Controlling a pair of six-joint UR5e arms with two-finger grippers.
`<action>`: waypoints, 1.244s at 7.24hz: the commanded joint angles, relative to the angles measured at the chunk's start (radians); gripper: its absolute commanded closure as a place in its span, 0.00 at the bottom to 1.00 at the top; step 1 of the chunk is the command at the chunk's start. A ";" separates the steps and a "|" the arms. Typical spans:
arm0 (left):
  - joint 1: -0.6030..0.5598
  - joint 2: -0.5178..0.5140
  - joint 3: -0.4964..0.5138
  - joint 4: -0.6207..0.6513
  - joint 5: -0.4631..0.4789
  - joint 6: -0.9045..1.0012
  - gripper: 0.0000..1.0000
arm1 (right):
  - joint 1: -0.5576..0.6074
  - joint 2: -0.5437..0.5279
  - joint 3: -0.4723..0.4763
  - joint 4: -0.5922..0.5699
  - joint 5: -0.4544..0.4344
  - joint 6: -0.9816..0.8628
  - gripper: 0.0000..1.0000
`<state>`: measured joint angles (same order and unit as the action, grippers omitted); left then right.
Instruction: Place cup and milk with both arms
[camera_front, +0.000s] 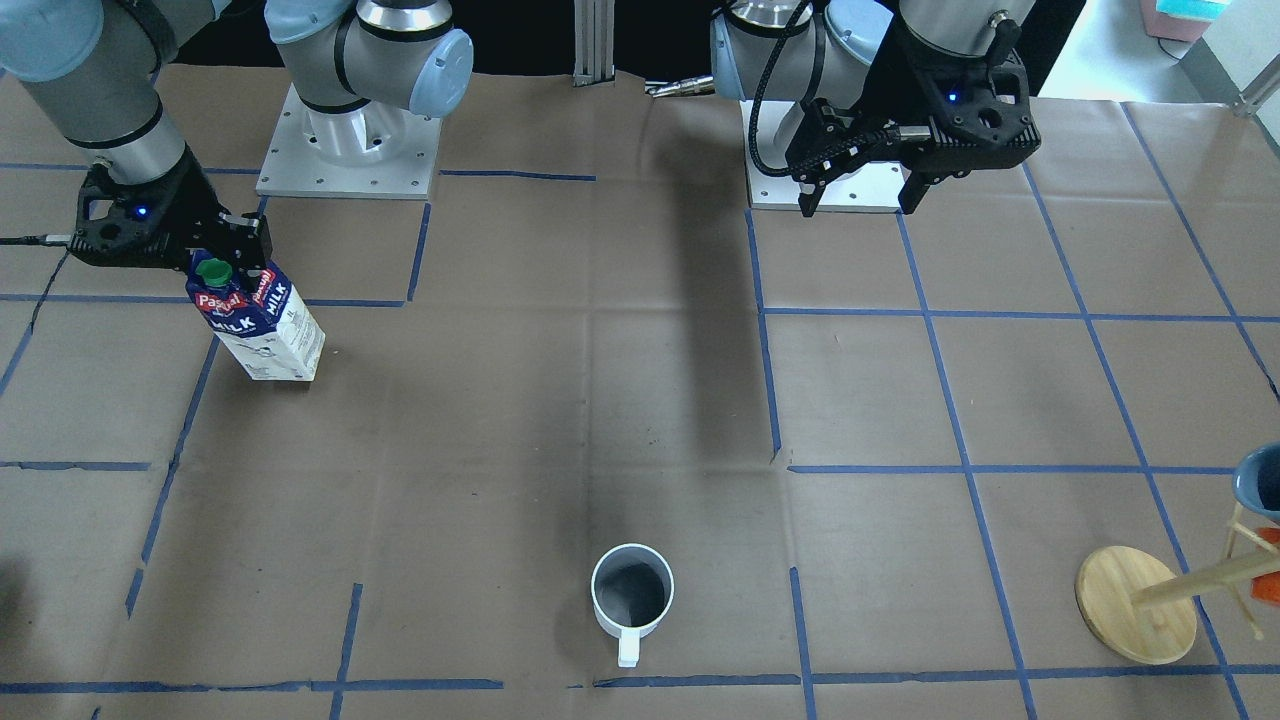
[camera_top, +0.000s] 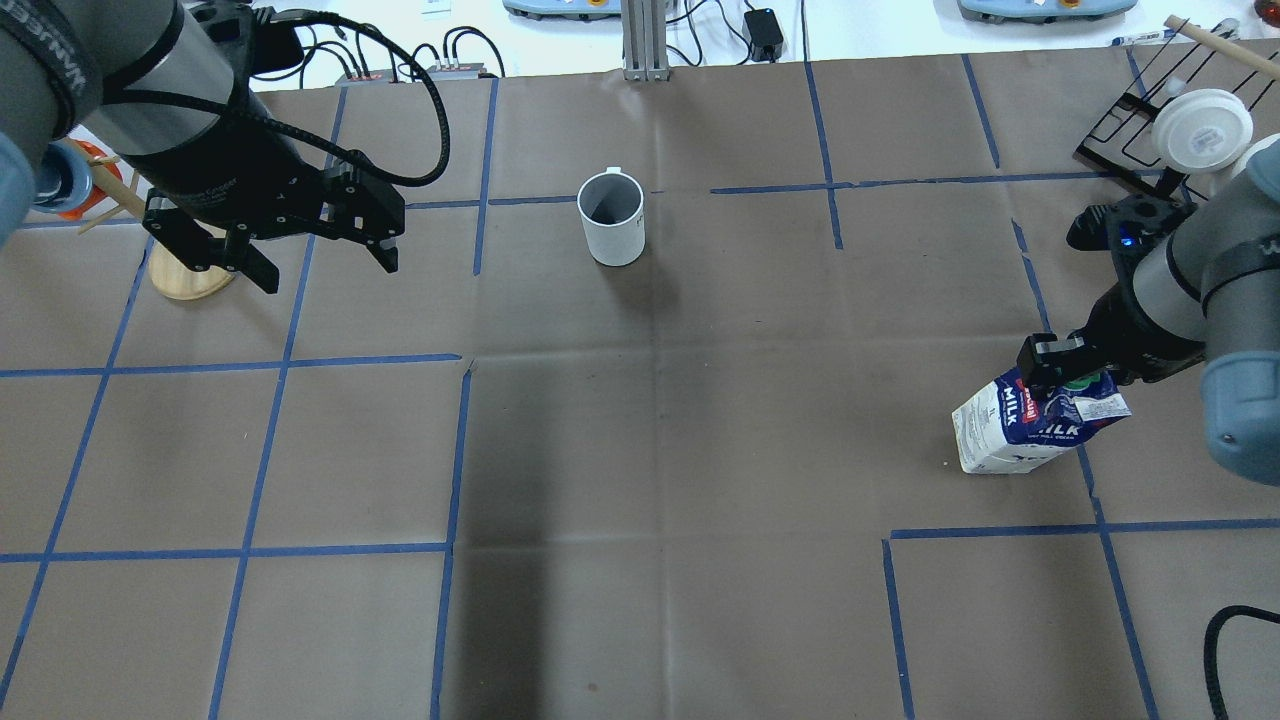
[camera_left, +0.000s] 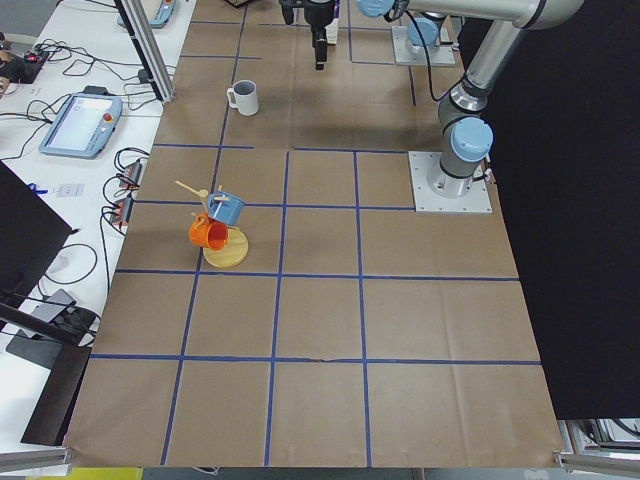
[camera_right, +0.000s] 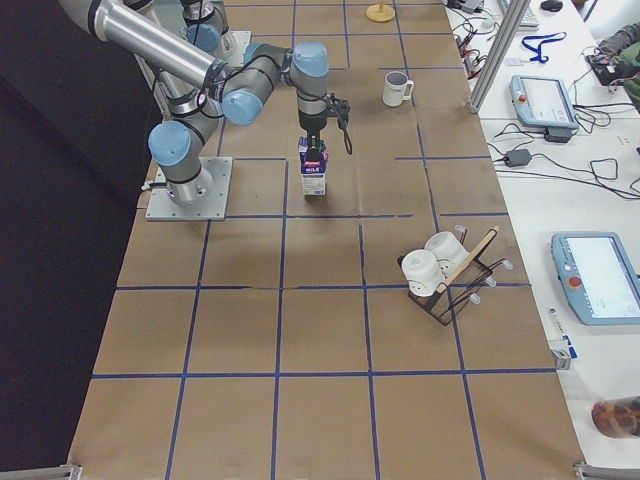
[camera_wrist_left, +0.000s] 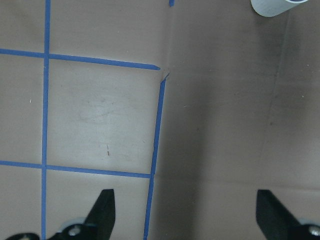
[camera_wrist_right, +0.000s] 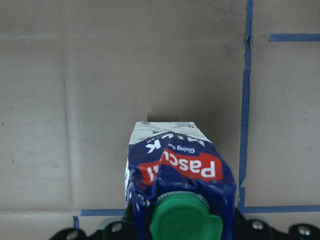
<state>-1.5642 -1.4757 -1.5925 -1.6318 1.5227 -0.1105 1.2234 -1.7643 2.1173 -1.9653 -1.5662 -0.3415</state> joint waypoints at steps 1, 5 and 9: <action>0.001 -0.005 0.002 0.001 0.001 0.000 0.00 | 0.007 0.006 -0.116 0.047 0.000 -0.001 0.44; 0.004 -0.006 0.000 0.003 -0.001 -0.006 0.00 | 0.195 0.180 -0.372 0.137 0.028 0.118 0.44; 0.004 -0.005 -0.001 0.001 -0.001 -0.003 0.00 | 0.500 0.643 -0.903 0.253 0.003 0.376 0.44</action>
<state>-1.5601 -1.4811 -1.5935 -1.6305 1.5217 -0.1147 1.6298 -1.2685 1.3773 -1.7467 -1.5601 -0.0577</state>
